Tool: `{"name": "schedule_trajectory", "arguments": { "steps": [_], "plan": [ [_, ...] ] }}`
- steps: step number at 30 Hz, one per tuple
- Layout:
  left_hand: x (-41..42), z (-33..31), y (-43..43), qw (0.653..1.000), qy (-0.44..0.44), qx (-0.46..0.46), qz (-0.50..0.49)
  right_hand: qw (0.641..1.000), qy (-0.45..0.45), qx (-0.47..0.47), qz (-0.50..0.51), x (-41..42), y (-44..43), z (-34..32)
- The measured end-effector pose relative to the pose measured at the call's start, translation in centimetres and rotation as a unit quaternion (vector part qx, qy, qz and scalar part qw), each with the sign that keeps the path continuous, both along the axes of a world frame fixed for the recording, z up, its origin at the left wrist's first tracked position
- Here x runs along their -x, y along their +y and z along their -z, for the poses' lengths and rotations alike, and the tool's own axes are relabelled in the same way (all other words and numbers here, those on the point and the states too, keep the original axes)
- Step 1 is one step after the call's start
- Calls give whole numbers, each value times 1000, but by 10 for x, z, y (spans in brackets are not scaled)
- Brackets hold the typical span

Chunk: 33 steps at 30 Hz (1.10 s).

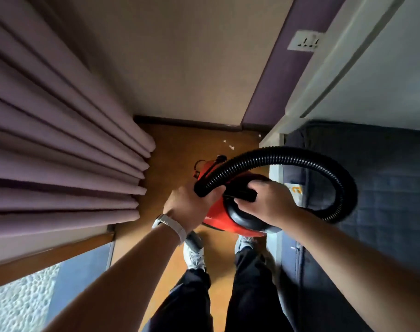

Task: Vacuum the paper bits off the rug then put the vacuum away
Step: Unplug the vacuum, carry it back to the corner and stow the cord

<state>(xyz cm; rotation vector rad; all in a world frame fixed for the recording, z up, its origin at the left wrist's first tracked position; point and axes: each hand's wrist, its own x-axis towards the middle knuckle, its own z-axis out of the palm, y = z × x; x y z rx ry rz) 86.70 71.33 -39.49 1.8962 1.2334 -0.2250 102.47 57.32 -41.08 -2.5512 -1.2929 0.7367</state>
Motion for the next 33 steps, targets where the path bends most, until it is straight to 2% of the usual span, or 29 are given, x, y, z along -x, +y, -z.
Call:
{"name": "schedule_trajectory", "arguments": {
  "steps": [5, 11, 18, 26, 33],
  "plan": [
    [-56, 85, 28, 999, 32, -16, -30, 998, 14, 20, -53, -53, 33, 99],
    [-105, 174, 49, 997, -2, 1, -73, 995, 17, 12, -101, -95, 56, 194],
    [-127, 255, 55, 995, -5, 22, -98, 990, 7, 19, -141, -128, 73, 285],
    [-157, 353, 63, 991, -41, 31, -125, 987, 13, -39, -153, -154, 83, 389],
    [-162, 438, 82, 988, -64, 56, -132, 982, 1, -53, -180, -166, 99, 475]
  ]
}}
